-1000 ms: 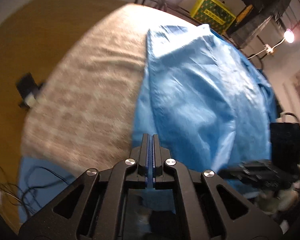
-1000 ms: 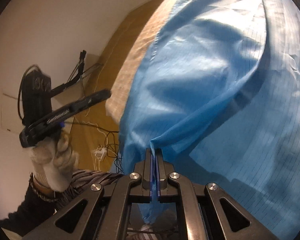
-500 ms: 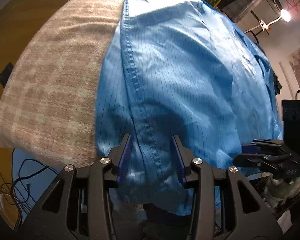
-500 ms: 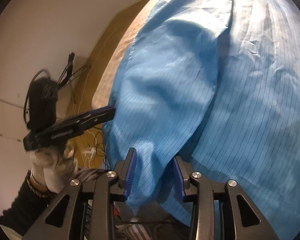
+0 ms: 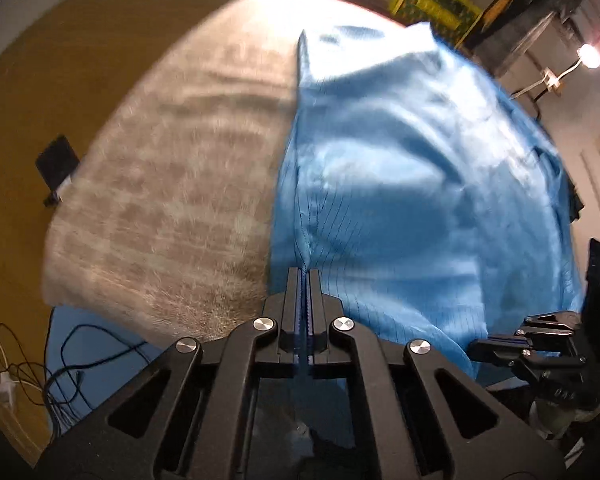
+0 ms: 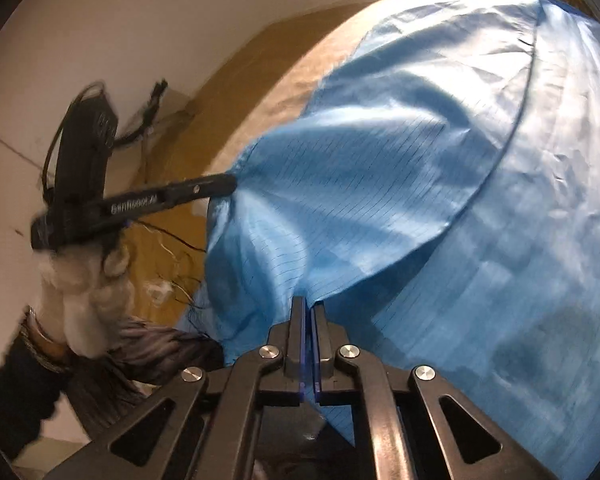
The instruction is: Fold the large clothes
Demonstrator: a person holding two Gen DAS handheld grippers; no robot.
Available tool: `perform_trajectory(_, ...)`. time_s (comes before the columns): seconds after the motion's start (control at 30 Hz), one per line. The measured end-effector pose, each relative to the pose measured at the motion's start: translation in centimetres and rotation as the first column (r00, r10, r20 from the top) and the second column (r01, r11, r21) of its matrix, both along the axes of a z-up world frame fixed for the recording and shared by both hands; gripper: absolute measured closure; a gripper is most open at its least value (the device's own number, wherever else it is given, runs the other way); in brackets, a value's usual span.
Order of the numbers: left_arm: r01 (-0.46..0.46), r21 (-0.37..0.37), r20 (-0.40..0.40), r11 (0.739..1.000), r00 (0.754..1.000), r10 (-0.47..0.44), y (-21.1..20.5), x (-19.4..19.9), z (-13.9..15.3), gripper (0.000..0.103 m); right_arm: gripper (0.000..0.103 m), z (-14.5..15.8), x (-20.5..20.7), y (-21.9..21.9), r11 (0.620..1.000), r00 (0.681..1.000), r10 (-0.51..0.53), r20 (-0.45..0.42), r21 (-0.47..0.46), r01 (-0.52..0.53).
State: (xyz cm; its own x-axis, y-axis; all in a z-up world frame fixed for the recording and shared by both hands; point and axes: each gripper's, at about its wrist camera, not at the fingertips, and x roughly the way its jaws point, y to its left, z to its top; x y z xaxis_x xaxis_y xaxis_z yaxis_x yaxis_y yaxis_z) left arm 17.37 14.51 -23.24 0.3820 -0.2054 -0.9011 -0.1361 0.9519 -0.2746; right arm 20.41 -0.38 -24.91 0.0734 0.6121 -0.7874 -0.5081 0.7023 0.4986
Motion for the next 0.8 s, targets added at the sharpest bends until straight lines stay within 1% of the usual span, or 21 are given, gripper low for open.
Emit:
perform_trajectory(0.07,0.012,0.035,-0.02,0.999,1.0,-0.011,-0.6,0.1,-0.9,0.103,0.103,-1.0,-0.2,-0.1,0.999,1.0,0.013,-0.026,-0.03,-0.013)
perform_trajectory(0.17,0.026,0.021,0.014,0.999,1.0,-0.026,-0.7,-0.5,-0.2,0.103,0.101,-0.9,-0.8,0.0,0.997,0.998,0.056,-0.016,-0.054,-0.057)
perform_trajectory(0.2,0.023,0.027,0.026,0.999,0.999,-0.023,-0.5,-0.8,0.2,0.096,0.098,-0.5,-1.1,-0.1,0.996,0.997,0.076,-0.01,-0.047,-0.076)
perform_trajectory(0.23,0.012,0.023,0.035,1.0,0.999,-0.012,-0.2,-1.1,0.5,0.08,0.097,0.1,-1.5,-0.2,0.995,0.995,0.097,0.005,-0.038,-0.097)
perform_trajectory(0.27,-0.011,0.007,0.041,1.0,0.999,0.011,0.3,-1.5,0.8,0.069,0.09,0.2,-1.3,0.0,0.994,0.994,0.105,0.02,-0.046,-0.104)
perform_trajectory(0.3,-0.031,-0.012,0.049,0.999,0.998,0.031,1.0,-1.9,0.7,0.054,0.072,0.6,-1.5,0.0,0.993,0.994,0.106,0.035,-0.053,-0.104)
perform_trajectory(0.33,-0.042,-0.022,0.05,0.999,0.998,0.043,1.3,-2.1,0.7,0.053,0.069,1.1,-1.7,-0.3,0.994,0.993,0.099,0.06,-0.058,-0.095)
perform_trajectory(0.4,-0.053,-0.052,0.036,0.997,0.998,0.055,1.7,-2.1,0.3,0.053,0.069,1.9,-1.9,-1.1,0.994,0.99,0.087,0.111,-0.074,-0.079)
perform_trajectory(0.53,-0.077,-0.12,-0.01,0.99,0.997,0.077,2.1,-2.4,-1.0,0.053,0.068,3.9,-1.3,-2.6,0.997,0.982,0.035,0.183,-0.069,-0.023)
perform_trajectory(0.6,-0.087,-0.143,-0.032,0.986,0.996,0.083,2.0,-2.2,-1.7,0.053,0.063,4.9,-0.6,-3.3,0.998,0.974,-0.011,0.228,-0.057,0.024)
perform_trajectory(0.67,-0.091,-0.168,-0.045,0.982,0.995,0.084,1.9,-2.0,-2.2,0.053,0.06,5.8,0.2,-4.1,0.996,0.958,-0.059,0.28,-0.049,0.075)
perform_trajectory(0.73,-0.088,-0.174,-0.039,0.981,0.996,0.083,1.9,-1.9,-2.3,0.053,0.059,6.8,0.9,-4.5,0.992,0.94,-0.102,0.327,-0.043,0.122)
perform_trajectory(0.77,-0.083,-0.173,-0.034,0.981,0.996,0.078,1.8,-1.8,-2.3,0.055,0.056,7.3,1.2,-4.1,0.99,0.933,-0.114,0.342,-0.045,0.137)
perform_trajectory(0.8,-0.081,-0.175,-0.034,0.981,0.996,0.077,1.8,-1.8,-2.3,0.066,0.054,7.7,1.6,-3.9,0.988,0.928,-0.12,0.352,-0.053,0.148)
